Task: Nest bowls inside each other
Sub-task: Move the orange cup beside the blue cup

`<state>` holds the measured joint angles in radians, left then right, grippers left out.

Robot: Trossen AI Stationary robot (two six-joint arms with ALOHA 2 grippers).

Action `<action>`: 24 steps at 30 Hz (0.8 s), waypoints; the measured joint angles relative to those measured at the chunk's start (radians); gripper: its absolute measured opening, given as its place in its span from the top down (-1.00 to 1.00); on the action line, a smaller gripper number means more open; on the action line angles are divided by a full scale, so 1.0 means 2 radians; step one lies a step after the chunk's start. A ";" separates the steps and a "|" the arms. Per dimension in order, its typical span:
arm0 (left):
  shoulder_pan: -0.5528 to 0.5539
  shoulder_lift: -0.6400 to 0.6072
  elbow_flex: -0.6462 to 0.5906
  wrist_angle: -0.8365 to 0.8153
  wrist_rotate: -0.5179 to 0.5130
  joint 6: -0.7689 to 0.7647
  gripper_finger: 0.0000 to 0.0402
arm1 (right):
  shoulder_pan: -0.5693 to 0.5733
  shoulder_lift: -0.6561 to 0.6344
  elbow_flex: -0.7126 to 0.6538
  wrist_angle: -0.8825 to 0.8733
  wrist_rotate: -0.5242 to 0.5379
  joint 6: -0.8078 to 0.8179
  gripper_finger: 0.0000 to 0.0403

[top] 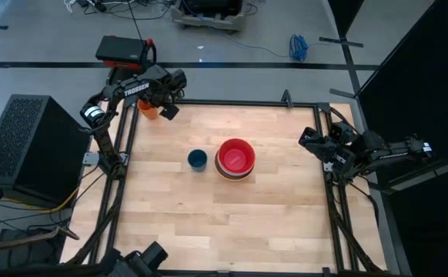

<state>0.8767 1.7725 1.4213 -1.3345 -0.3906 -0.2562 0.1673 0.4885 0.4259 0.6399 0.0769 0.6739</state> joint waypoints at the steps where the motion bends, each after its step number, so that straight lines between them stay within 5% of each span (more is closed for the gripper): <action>1: 0.004 0.000 -0.003 0.003 0.000 0.004 -0.55 | 0.000 0.000 0.000 0.000 0.000 0.000 0.55; 24: 0.027 0.002 -0.010 0.043 0.018 0.020 -0.35 | 0.000 -0.002 0.000 -0.001 0.000 0.001 0.55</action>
<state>0.9312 1.7757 1.4006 -1.2478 -0.3550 -0.2157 0.1673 0.4850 0.4259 0.6388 0.0772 0.6765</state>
